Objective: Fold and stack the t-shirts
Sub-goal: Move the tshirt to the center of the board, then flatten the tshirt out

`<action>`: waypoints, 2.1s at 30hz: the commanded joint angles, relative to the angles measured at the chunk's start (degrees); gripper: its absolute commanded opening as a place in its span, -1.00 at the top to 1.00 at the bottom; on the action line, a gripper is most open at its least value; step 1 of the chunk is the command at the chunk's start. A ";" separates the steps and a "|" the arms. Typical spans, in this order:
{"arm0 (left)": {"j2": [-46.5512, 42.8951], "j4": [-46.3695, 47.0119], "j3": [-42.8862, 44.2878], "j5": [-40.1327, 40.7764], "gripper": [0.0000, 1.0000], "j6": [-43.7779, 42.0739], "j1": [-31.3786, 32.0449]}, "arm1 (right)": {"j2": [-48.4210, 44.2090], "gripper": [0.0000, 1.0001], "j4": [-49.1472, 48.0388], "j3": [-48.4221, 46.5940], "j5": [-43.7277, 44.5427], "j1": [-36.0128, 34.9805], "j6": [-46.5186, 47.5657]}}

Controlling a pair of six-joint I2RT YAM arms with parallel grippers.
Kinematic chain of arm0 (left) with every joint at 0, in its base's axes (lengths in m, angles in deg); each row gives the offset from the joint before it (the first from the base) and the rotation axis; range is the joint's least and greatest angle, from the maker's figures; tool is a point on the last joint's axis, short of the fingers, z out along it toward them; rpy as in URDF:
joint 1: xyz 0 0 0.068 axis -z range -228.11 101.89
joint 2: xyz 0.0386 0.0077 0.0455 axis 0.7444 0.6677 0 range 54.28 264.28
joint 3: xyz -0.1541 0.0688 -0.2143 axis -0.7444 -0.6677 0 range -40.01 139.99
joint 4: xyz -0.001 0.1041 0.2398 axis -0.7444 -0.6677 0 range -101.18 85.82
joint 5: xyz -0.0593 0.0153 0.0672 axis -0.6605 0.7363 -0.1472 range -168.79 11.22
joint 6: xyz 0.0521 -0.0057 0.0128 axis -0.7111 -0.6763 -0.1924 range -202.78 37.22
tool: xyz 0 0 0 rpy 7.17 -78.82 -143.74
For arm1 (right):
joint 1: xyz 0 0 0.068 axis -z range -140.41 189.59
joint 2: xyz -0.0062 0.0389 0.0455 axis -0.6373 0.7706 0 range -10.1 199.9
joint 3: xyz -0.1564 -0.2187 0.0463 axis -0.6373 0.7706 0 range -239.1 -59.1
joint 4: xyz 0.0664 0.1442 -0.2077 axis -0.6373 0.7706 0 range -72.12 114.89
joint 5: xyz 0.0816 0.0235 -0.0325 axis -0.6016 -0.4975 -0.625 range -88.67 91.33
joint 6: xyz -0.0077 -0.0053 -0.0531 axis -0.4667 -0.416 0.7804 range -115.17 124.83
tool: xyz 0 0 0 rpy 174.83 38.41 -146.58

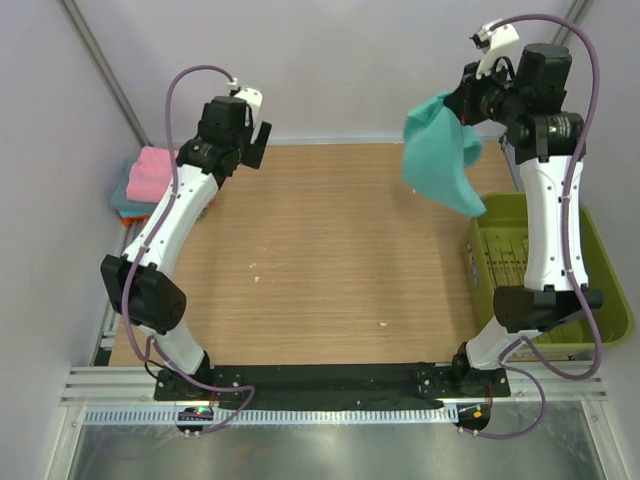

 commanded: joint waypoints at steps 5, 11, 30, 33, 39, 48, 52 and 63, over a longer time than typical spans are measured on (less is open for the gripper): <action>-5.13 -1.30 -3.42 1.73 -0.99 1.81 0.29 | -1.89 0.93 -16.89 -4.57 -5.21 -3.24 -11.94; -5.75 -2.18 -3.77 1.21 -0.99 1.90 0.11 | -1.00 -0.51 -11.79 11.91 1.37 -3.24 -9.66; 20.94 -15.02 9.04 -48.80 -0.62 16.14 -11.23 | 10.38 -0.57 -4.76 14.71 0.41 -22.39 6.96; 25.18 -15.71 13.97 -48.46 -0.59 16.57 -11.66 | 15.50 -0.55 -8.18 8.37 3.22 -24.85 5.64; 23.43 -11.67 10.74 -49.95 -0.62 20.18 -16.58 | 35.27 -0.44 -14.68 -11.47 9.64 -27.41 -1.12; 16.94 -13.43 3.35 -52.50 -0.63 16.85 -17.64 | 54.45 -0.38 -29.71 -21.08 14.65 -28.37 -3.60; 13.76 -13.17 0.19 -52.67 -0.64 15.70 -17.64 | 58.14 -0.38 -32.97 -22.49 15.97 -28.90 -3.95; 13.14 -13.86 -0.52 -50.21 -0.66 15.09 -17.64 | 60.87 -0.32 -31.13 -20.91 13.69 -29.17 -6.23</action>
